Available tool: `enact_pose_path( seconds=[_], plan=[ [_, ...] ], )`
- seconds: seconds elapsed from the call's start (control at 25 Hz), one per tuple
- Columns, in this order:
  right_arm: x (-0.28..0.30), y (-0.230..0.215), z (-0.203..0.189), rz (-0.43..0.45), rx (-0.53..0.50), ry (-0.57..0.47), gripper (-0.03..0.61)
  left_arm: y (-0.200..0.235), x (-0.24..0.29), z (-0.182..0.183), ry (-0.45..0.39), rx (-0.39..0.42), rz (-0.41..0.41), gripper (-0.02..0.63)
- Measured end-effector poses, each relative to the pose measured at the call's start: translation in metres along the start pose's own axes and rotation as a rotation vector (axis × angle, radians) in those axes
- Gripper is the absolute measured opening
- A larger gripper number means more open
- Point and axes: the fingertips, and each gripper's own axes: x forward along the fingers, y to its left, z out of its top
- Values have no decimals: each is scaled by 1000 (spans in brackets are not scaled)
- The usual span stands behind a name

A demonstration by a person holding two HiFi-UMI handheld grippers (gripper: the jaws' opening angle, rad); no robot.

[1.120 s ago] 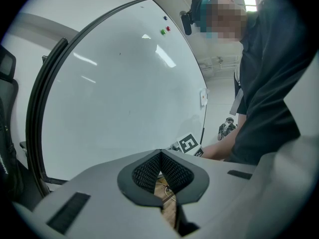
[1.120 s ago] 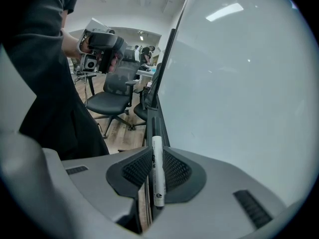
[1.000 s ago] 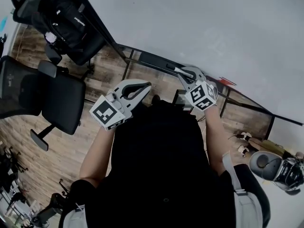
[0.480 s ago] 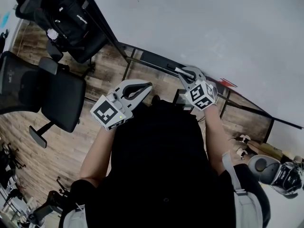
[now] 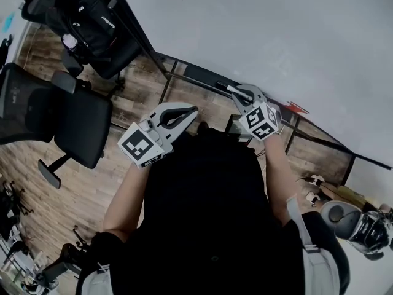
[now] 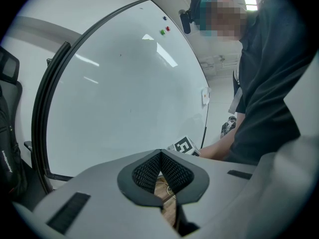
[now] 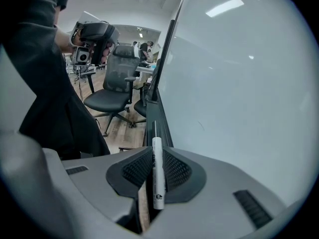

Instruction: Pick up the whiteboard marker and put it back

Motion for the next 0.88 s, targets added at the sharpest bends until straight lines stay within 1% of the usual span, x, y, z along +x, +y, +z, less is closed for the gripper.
enact_pose_path(
  seconds=[0.36, 0.48, 0.68, 0.88],
  plan=[
    [-1, 2, 2, 0, 4, -9, 72, -6, 1, 1, 20, 7, -11, 12],
    [-1, 1, 3, -2, 5, -12, 72, -7, 3, 2, 40, 6, -3, 12],
    [0, 3, 2, 2, -8, -9, 74, -12, 3, -1, 24, 11, -24, 12],
    [0, 3, 3, 8, -17, -9, 74, -14, 2, -1, 24, 4, -17, 12]
  ],
)
